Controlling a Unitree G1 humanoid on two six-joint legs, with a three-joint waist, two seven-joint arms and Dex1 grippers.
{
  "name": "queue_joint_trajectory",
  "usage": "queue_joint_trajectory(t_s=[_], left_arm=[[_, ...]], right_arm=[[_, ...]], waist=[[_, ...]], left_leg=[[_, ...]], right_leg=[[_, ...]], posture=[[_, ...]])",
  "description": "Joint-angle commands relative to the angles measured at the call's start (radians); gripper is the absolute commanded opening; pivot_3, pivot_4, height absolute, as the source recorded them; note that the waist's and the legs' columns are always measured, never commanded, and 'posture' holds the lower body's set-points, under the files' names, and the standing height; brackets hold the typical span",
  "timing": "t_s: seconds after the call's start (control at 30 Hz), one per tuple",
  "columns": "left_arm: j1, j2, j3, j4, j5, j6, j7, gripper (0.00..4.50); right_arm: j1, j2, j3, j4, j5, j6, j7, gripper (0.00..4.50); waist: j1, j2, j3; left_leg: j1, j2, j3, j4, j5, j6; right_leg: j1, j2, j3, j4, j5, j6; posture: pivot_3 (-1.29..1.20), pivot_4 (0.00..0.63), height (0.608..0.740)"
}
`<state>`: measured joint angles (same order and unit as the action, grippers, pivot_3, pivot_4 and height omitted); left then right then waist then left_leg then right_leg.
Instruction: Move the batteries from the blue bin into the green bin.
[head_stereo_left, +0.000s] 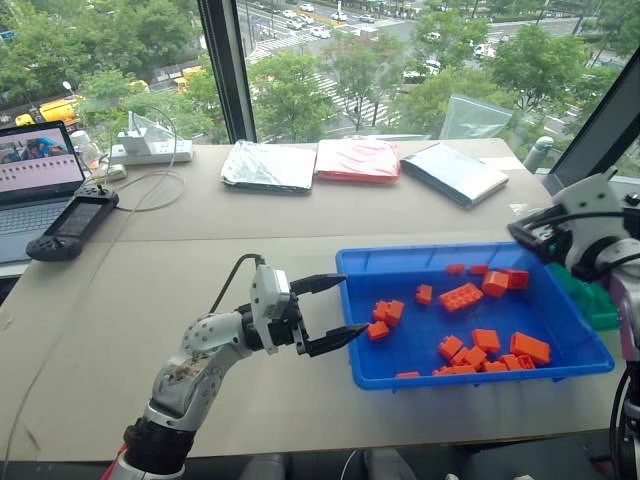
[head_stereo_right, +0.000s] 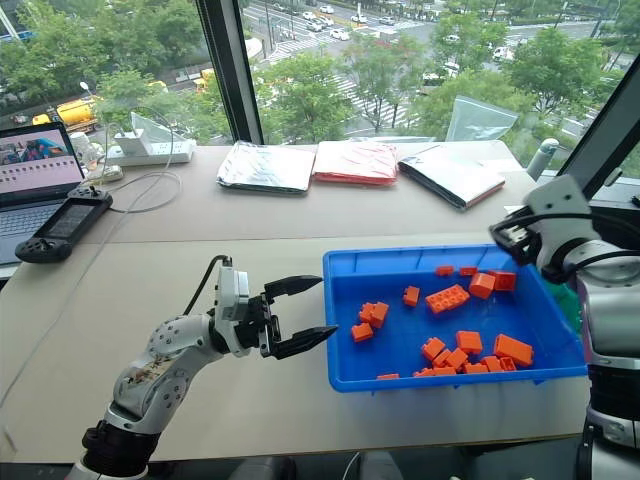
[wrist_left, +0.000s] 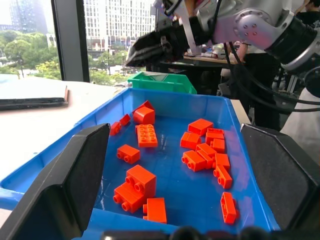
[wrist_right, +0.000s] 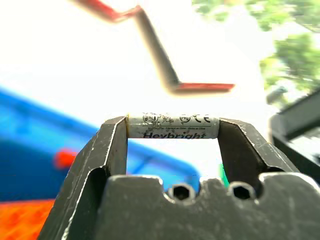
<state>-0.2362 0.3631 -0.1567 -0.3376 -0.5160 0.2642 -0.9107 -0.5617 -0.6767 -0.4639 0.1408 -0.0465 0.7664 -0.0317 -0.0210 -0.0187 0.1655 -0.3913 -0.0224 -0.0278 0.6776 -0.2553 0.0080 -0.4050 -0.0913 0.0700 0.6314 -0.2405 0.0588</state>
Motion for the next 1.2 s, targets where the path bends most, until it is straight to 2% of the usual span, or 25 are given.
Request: queue_joint_trajectory(t_s=[0.03,0.1,0.17,0.2,0.27,0.3,0.47,0.53,0.63,0.77,0.83,0.97,1.1,1.2], left_arm=[[0.001,0.000,0.006,-0.033,-0.008,-0.006,0.007,4.50],[0.002,0.000,0.006,-0.035,-0.008,-0.005,0.009,4.50],[0.002,0.001,0.006,-0.035,-0.007,-0.005,0.010,4.50],[0.000,0.002,0.006,-0.033,-0.007,-0.005,0.010,4.50],[-0.003,0.002,0.006,-0.029,-0.007,-0.006,0.008,4.50],[-0.005,0.002,0.007,-0.028,-0.007,-0.006,0.008,4.50],[-0.014,-0.001,0.007,-0.020,-0.009,-0.006,0.006,4.50],[-0.015,-0.001,0.006,-0.018,-0.009,-0.006,0.005,4.50],[-0.018,-0.002,0.006,-0.016,-0.008,-0.007,0.005,4.50],[-0.021,-0.005,0.008,-0.015,-0.010,-0.004,0.007,4.50],[-0.021,-0.006,0.007,-0.015,-0.010,-0.003,0.008,4.50],[-0.024,-0.007,0.006,-0.012,-0.008,0.005,0.013,4.50],[-0.025,-0.008,0.007,-0.011,-0.007,0.008,0.023,4.50],[-0.023,-0.006,0.006,-0.014,-0.006,0.008,0.025,4.50]], right_arm=[[-0.025,-0.015,-0.022,-0.016,0.010,-0.013,-0.011,2.52],[-0.024,-0.013,-0.021,-0.014,0.011,-0.015,-0.013,2.52],[-0.022,-0.011,-0.024,-0.017,0.018,-0.023,-0.013,3.52],[-0.021,-0.010,-0.025,-0.021,0.022,-0.030,-0.012,3.65],[-0.019,-0.012,-0.024,-0.028,0.023,-0.043,-0.015,4.29],[-0.019,-0.014,-0.024,-0.032,0.020,-0.049,-0.021,4.45],[-0.028,-0.006,-0.036,-0.059,0.045,-0.100,-0.021,4.45],[-0.030,-0.001,-0.014,-0.076,0.087,-0.137,0.050,4.45],[0.009,-0.002,0.074,-0.184,0.226,-0.134,0.303,4.45],[0.154,-0.052,0.146,-0.416,0.415,-0.069,0.593,4.45],[0.262,-0.101,0.146,-0.547,0.533,-0.024,0.742,4.45],[0.446,-0.194,0.081,-0.648,0.658,-0.022,0.946,4.45],[0.486,-0.211,0.036,-0.555,0.615,-0.076,0.921,4.45],[0.504,-0.201,0.039,-0.576,0.626,-0.089,0.928,4.45]], waist=[[0.000,0.000,0.000],[0.001,0.000,0.000],[0.001,0.000,0.000],[0.001,0.000,0.000],[0.001,0.000,0.000],[0.001,0.000,0.000],[0.001,0.000,0.000],[0.001,0.000,0.000],[-0.007,0.000,0.000],[-0.012,0.000,0.000],[0.004,0.000,0.000],[0.013,0.000,0.000],[0.011,-0.001,0.001],[0.006,-0.001,0.001]], left_leg=[[0.000,0.000,0.000,0.000,0.000,0.000],[0.000,0.000,0.000,0.000,0.000,0.000],[0.000,0.000,0.000,0.000,0.000,0.000],[0.000,0.000,0.000,0.000,0.000,0.000],[0.000,0.000,0.000,0.000,0.000,0.000],[0.000,0.000,0.000,0.000,0.000,0.000],[0.000,0.000,0.000,0.000,0.000,0.000],[0.000,0.000,0.000,0.000,0.000,0.000],[0.000,0.001,0.000,0.000,0.000,0.000],[0.000,0.003,-0.003,-0.001,0.000,0.001],[-0.001,0.002,-0.005,-0.001,0.000,0.001],[-0.003,0.001,-0.008,0.001,-0.001,0.001],[-0.001,0.001,-0.008,0.002,-0.001,0.001],[0.002,0.001,-0.005,0.002,-0.001,0.001]], right_leg=[[0.000,0.000,0.000,0.000,0.000,0.000],[0.000,0.000,0.000,0.000,0.000,0.000],[0.000,0.000,0.000,-0.001,0.000,0.000],[0.000,0.000,0.000,-0.001,0.000,0.000],[0.000,0.000,0.000,-0.001,0.000,0.000],[0.000,0.000,0.000,-0.001,0.000,0.000],[0.000,0.000,0.000,-0.001,0.000,0.000],[0.000,0.000,0.000,-0.001,0.000,0.000],[0.000,0.001,0.000,-0.001,0.000,0.000],[0.001,0.003,-0.001,-0.001,0.000,0.000],[0.001,0.001,-0.001,-0.001,0.000,0.000],[0.001,-0.002,-0.002,-0.003,0.000,0.002],[0.003,-0.001,-0.002,-0.004,0.001,0.004],[0.004,0.000,-0.001,-0.003,0.002,0.003]], posture=[[0.00,0.150,0.740],[0.00,0.150,0.740],[0.00,0.150,0.740],[0.00,0.150,0.740],[0.00,0.150,0.740],[0.00,0.150,0.740],[0.00,0.150,0.740],[0.00,0.150,0.740],[0.00,0.150,0.740],[0.00,0.150,0.740],[0.00,0.150,0.740],[0.00,0.150,0.740],[0.00,0.150,0.740],[0.00,0.150,0.740]])
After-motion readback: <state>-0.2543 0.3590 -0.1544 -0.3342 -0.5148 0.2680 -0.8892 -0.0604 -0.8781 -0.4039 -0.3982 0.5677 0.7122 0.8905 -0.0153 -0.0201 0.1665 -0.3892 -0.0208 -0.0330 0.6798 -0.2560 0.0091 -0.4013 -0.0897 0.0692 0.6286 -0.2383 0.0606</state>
